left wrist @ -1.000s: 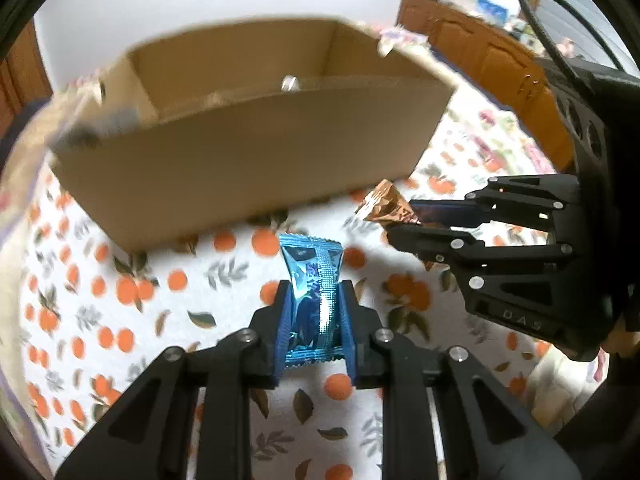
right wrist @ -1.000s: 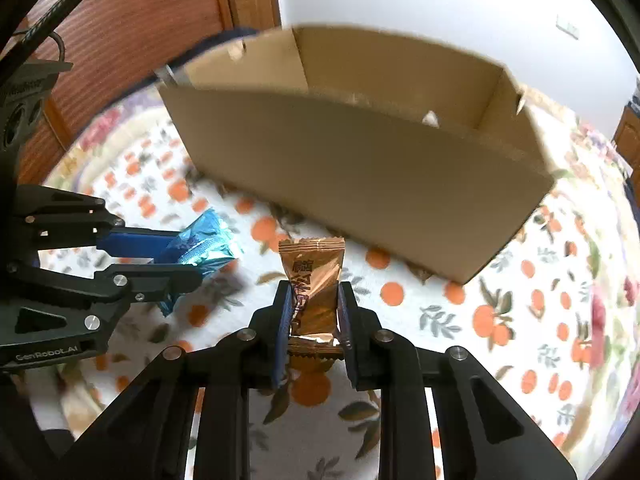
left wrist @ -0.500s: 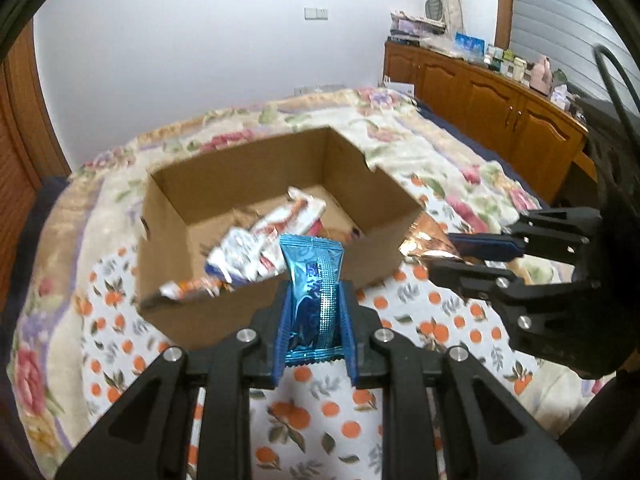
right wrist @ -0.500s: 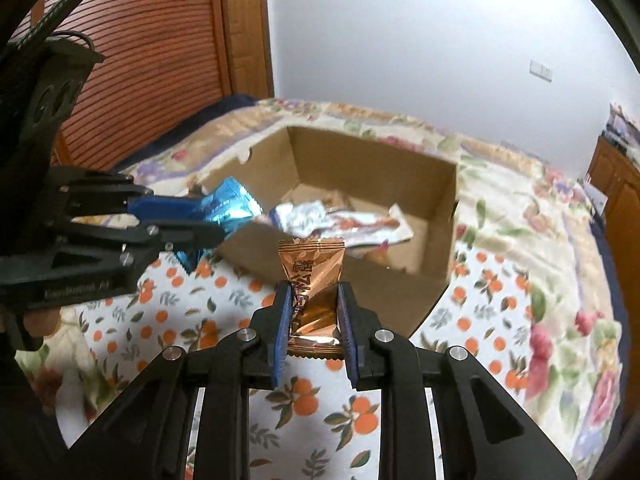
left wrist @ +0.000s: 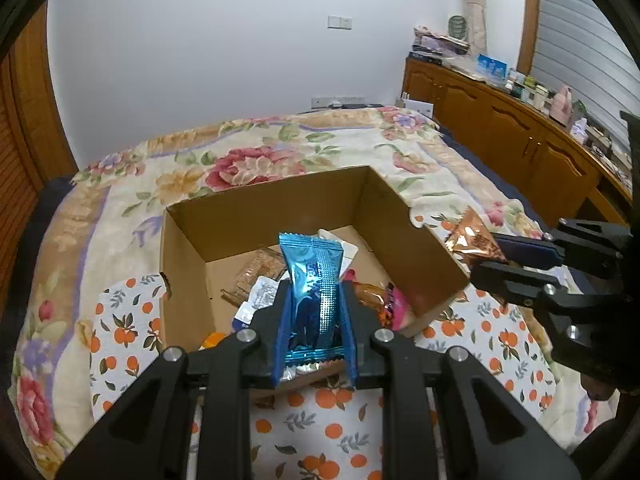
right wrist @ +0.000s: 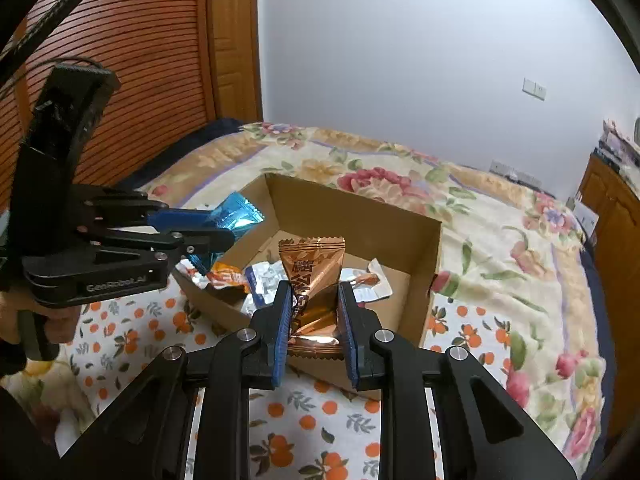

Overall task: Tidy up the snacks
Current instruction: 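Carry the blue candy and copper candy over the box with both tools, then open both tools to drop the blue and copper candies into the box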

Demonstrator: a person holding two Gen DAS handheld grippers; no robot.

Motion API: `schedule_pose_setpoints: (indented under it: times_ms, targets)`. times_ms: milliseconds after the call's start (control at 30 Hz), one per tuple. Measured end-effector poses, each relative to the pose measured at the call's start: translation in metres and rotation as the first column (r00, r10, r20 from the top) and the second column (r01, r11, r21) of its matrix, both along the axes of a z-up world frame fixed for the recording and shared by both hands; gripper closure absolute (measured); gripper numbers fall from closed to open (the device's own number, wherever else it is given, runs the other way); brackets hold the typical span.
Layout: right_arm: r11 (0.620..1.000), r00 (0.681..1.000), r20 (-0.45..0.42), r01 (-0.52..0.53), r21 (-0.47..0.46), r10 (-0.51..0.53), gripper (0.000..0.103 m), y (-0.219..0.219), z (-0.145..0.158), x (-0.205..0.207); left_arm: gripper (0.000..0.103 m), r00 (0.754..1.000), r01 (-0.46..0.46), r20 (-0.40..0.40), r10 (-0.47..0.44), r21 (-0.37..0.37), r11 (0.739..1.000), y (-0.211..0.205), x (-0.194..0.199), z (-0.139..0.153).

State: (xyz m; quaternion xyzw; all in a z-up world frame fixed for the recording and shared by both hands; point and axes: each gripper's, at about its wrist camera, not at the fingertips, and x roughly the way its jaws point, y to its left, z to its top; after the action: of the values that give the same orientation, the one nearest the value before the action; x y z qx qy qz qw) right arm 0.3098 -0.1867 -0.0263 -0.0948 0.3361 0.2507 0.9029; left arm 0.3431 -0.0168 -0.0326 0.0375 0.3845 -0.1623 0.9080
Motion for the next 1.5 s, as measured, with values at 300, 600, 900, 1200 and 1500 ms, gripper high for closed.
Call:
schedule_pose_setpoints:
  times_ms: [300,600,900,1200,1500]
  targets:
    - [1.000,0.998,-0.059,0.001,-0.022,-0.003,0.082,0.013,-0.033,0.040,0.083,0.997,-0.037,-0.062,0.036,-0.010,0.999,0.012,0.035,-0.041]
    - [0.999,0.989,-0.148,0.031,-0.010,-0.032,0.082,0.022,-0.080,0.076,0.083,0.994,-0.049,-0.098,0.046,-0.025,0.998,0.019,0.054,-0.071]
    - [0.998,0.985,-0.166,0.053,-0.022,-0.056,0.082,0.025,-0.094,0.086,0.083,0.993,-0.052,-0.103,0.049,-0.029,0.998,0.020,0.057,-0.077]
    - [0.997,0.982,-0.174,0.068,-0.022,-0.071,0.081,0.024,-0.099,0.089,0.079,0.994,-0.060,-0.094,0.057,-0.028,0.998,0.020,0.057,-0.077]
    - [0.996,0.983,-0.157,0.092,-0.016,-0.093,0.069,0.022,-0.099,0.087,0.052,0.994,-0.089,-0.073,0.087,-0.026,0.996,0.021,0.052,-0.071]
